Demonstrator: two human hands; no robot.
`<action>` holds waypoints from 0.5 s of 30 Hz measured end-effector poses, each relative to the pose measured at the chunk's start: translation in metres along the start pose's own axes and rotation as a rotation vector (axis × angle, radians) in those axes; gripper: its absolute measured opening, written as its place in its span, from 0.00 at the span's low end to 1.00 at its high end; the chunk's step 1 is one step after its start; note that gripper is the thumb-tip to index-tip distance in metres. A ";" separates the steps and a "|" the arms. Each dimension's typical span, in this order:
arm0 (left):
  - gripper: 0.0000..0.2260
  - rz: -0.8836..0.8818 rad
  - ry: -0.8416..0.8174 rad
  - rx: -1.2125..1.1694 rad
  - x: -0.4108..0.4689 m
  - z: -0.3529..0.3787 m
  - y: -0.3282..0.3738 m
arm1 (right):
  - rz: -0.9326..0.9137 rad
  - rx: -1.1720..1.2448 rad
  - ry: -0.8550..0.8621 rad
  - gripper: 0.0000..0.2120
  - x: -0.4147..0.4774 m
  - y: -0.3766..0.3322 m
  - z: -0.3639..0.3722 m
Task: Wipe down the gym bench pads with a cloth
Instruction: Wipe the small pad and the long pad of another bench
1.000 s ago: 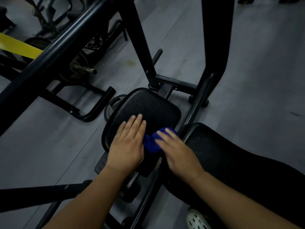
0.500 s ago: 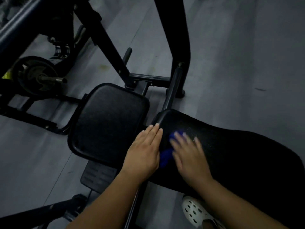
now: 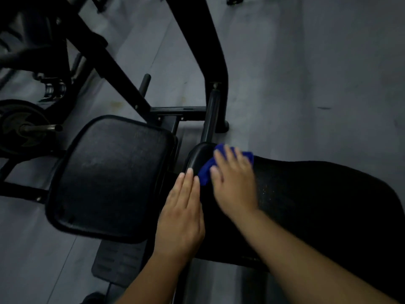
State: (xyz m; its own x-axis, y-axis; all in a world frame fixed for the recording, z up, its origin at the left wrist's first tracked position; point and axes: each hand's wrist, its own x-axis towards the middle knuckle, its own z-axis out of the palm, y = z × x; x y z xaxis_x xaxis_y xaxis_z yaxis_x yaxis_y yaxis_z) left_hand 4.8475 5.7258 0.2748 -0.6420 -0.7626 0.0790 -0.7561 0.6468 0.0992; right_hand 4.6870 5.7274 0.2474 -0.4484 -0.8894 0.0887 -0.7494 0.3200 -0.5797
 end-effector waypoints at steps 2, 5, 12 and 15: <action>0.25 -0.001 -0.010 0.051 0.001 0.000 0.000 | -0.184 0.013 -0.078 0.24 -0.039 0.001 -0.001; 0.27 0.033 -0.042 0.173 0.015 -0.002 0.012 | -0.253 -0.053 -0.078 0.24 -0.060 0.056 -0.006; 0.28 0.088 -0.028 0.302 0.034 0.001 0.020 | -0.302 -0.014 -0.053 0.25 -0.061 0.058 -0.003; 0.27 0.092 -0.009 0.372 0.032 0.003 0.021 | -0.472 0.003 -0.120 0.24 -0.093 0.111 -0.008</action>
State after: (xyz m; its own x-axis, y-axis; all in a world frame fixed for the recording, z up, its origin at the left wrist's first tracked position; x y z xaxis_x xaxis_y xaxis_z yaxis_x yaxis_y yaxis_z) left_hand 4.8105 5.7149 0.2760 -0.7094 -0.7020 0.0623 -0.6884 0.6713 -0.2748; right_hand 4.6415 5.8480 0.1808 0.0000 -0.9686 0.2486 -0.8558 -0.1286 -0.5011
